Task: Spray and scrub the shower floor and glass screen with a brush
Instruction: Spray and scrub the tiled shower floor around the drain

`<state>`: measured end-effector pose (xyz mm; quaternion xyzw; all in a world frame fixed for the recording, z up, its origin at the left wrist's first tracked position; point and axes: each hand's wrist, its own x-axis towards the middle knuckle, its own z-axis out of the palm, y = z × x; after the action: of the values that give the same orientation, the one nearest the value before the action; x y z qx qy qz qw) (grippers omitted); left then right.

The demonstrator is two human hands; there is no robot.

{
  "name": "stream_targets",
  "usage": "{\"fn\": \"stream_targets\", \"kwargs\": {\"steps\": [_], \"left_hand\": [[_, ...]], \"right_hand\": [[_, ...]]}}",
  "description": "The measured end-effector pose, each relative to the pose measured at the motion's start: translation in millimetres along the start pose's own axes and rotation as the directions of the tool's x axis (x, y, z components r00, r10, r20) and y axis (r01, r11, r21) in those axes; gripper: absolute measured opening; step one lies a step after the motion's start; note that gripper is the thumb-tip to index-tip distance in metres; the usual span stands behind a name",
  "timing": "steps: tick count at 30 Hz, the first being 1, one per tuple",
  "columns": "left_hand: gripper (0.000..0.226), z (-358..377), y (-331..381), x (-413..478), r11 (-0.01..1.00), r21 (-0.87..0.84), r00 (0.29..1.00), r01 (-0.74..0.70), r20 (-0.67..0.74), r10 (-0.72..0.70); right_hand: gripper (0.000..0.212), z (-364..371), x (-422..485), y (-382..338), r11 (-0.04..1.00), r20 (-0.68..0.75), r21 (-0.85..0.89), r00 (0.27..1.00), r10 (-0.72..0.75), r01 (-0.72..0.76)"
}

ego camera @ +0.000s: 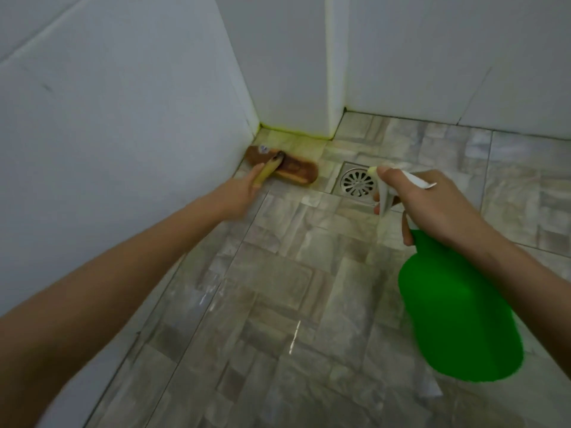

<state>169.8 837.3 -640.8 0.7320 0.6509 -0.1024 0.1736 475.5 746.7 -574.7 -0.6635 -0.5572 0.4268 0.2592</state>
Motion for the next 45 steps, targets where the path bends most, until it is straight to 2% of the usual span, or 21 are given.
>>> {"fn": "stream_targets", "kwargs": {"steps": [5,10,13,16,18,20,22,26,28,30,33,35,38,41,43,45], "left_hand": [[0.055,20,-55,-55,0.997,0.029,0.996,0.067,0.058,-0.069],[0.055,4,-24,33,0.998,0.048,0.996,0.051,-0.075,-0.047],[0.054,-16,10,80,0.999,-0.001,0.997,0.046,-0.057,-0.046],[0.055,-16,18,72,0.998,-0.018,0.998,-0.052,-0.024,0.052],[0.057,0,11,42,0.989,-0.011,0.989,-0.148,0.002,0.148],[0.055,18,5,2,0.974,0.003,0.970,-0.227,0.085,0.226],[0.055,25,4,-23,0.967,-0.006,0.959,-0.256,0.122,0.255],[0.055,18,13,11,0.983,0.070,0.985,-0.171,-0.004,0.172],[0.055,11,31,37,0.995,0.049,0.996,-0.087,-0.023,0.088],[0.055,10,46,41,0.996,0.009,0.996,-0.086,-0.018,0.086],[0.055,22,34,-9,0.989,-0.043,0.989,-0.145,-0.005,0.145],[0.055,41,1,-71,0.987,-0.099,0.992,-0.128,0.004,0.129],[0.057,67,-61,-174,0.991,-0.134,0.997,0.010,0.073,0.000],[0.057,84,-108,-270,0.976,-0.131,0.971,0.176,0.187,-0.150],[0.058,88,-113,-308,0.973,-0.094,0.950,0.211,0.252,-0.182],[0.058,90,-102,-315,0.973,-0.079,0.951,0.216,0.242,-0.192]], "right_hand": [[0.065,-20,-9,14,0.997,-0.008,-0.054,0.999,0.049,-0.049],[0.063,-20,3,11,0.998,-0.030,-0.051,0.999,0.037,-0.038],[0.063,-15,6,10,0.999,-0.047,-0.012,0.998,0.043,-0.043],[0.067,-13,6,10,0.998,-0.038,0.016,0.998,0.057,-0.056],[0.068,-14,2,14,0.998,-0.034,0.005,0.997,0.065,-0.065],[0.068,-16,-3,18,0.996,-0.032,-0.029,0.996,0.083,-0.084],[0.066,-20,-5,19,0.994,-0.027,-0.046,0.995,0.097,-0.098],[0.061,-21,-5,11,0.994,-0.046,-0.062,0.995,0.087,-0.089],[0.058,-18,-4,4,0.994,-0.064,-0.076,0.996,0.068,-0.073],[0.059,-14,-4,0,0.996,-0.079,-0.067,0.995,0.054,-0.059],[0.067,-7,-5,-4,0.999,-0.054,-0.031,0.998,0.032,-0.034],[0.070,-2,-10,-2,0.999,-0.028,-0.022,0.999,0.024,-0.025],[0.067,-3,-19,3,0.999,-0.007,-0.031,1.000,0.027,-0.027],[0.063,-7,-28,4,0.999,0.027,-0.039,0.999,0.019,-0.018],[0.062,-8,-32,3,0.999,0.044,-0.055,0.999,0.002,0.001],[0.063,-7,-31,0,0.998,0.039,-0.057,0.999,0.001,0.001]]}}
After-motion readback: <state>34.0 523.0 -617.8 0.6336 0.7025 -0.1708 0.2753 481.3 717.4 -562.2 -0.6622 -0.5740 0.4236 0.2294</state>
